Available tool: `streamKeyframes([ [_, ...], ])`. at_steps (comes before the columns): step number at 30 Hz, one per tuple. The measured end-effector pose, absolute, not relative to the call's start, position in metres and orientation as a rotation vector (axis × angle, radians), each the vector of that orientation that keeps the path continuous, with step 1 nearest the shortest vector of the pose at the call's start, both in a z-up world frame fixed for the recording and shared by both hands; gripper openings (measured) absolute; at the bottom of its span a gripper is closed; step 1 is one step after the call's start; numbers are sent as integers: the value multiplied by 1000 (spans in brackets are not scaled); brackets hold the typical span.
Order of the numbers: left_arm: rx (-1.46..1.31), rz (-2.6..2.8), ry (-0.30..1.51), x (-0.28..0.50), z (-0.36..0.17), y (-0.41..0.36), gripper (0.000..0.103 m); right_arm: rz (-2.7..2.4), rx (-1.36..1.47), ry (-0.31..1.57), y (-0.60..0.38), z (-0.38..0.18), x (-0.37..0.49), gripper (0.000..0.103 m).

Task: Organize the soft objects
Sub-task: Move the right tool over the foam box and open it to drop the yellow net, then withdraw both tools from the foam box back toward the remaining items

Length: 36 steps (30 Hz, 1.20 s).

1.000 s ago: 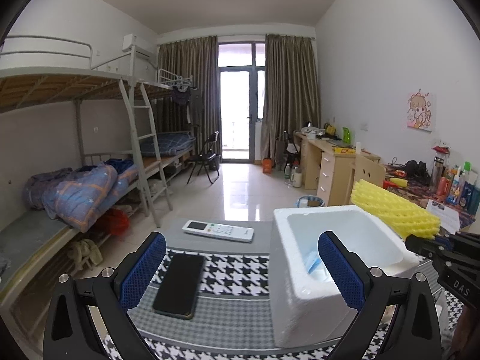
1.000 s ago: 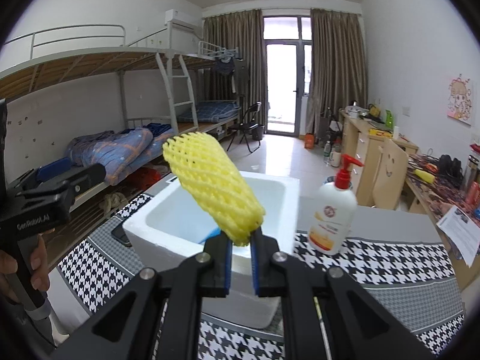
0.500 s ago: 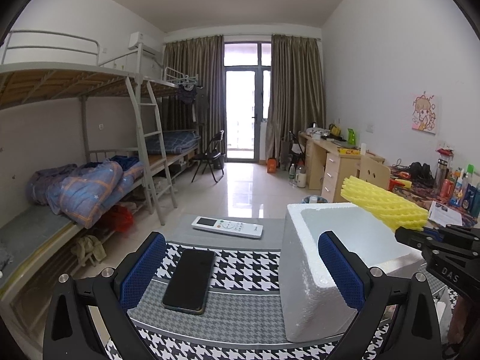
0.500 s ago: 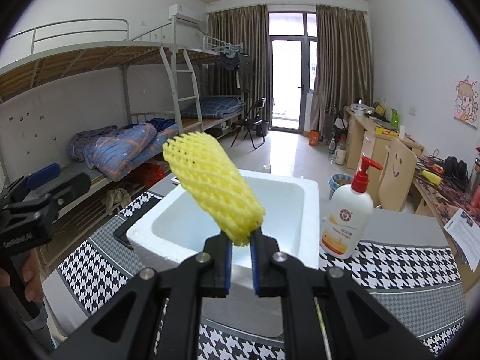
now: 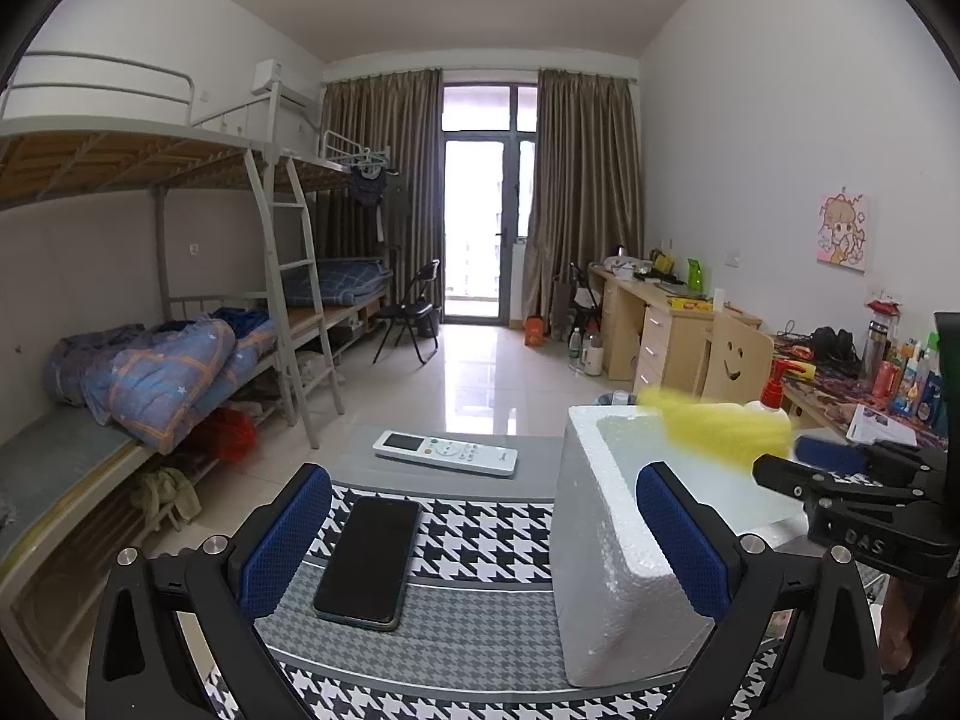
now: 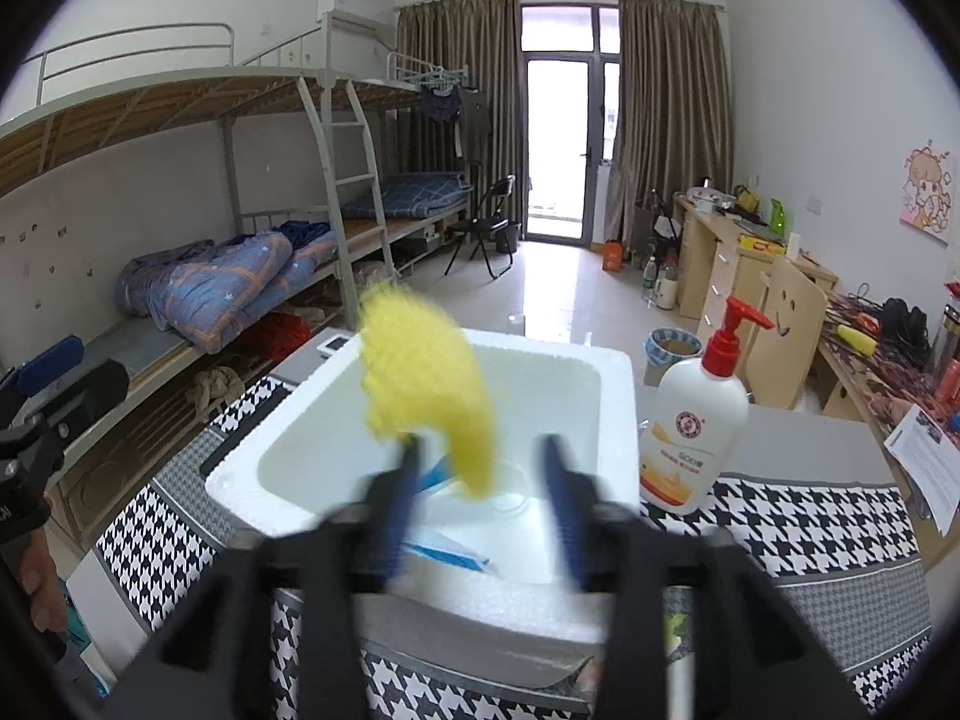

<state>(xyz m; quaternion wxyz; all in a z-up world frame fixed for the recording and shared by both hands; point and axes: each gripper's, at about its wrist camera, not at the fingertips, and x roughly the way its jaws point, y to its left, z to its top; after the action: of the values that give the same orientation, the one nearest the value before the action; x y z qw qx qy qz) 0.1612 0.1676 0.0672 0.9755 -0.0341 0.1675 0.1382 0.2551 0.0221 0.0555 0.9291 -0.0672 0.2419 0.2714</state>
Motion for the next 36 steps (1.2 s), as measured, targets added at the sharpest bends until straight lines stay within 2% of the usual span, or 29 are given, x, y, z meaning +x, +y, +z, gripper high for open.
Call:
streamKeyframes([
  [2,-69,276,339,162,67,167,102,559,-130,475,20,59,251,74],
  [18,-64,266,329,158,70,155,102,571,-109,443,5,69,232,75],
  [21,-57,260,321,153,73,149,102,561,-111,415,-1,73,223,84],
  [25,-50,248,310,144,78,137,102,560,-112,374,-8,79,210,90],
  [28,-49,245,297,136,81,129,102,558,-99,337,-16,83,198,100],
  [36,-34,216,285,115,87,104,102,560,-90,300,-37,88,171,101],
])
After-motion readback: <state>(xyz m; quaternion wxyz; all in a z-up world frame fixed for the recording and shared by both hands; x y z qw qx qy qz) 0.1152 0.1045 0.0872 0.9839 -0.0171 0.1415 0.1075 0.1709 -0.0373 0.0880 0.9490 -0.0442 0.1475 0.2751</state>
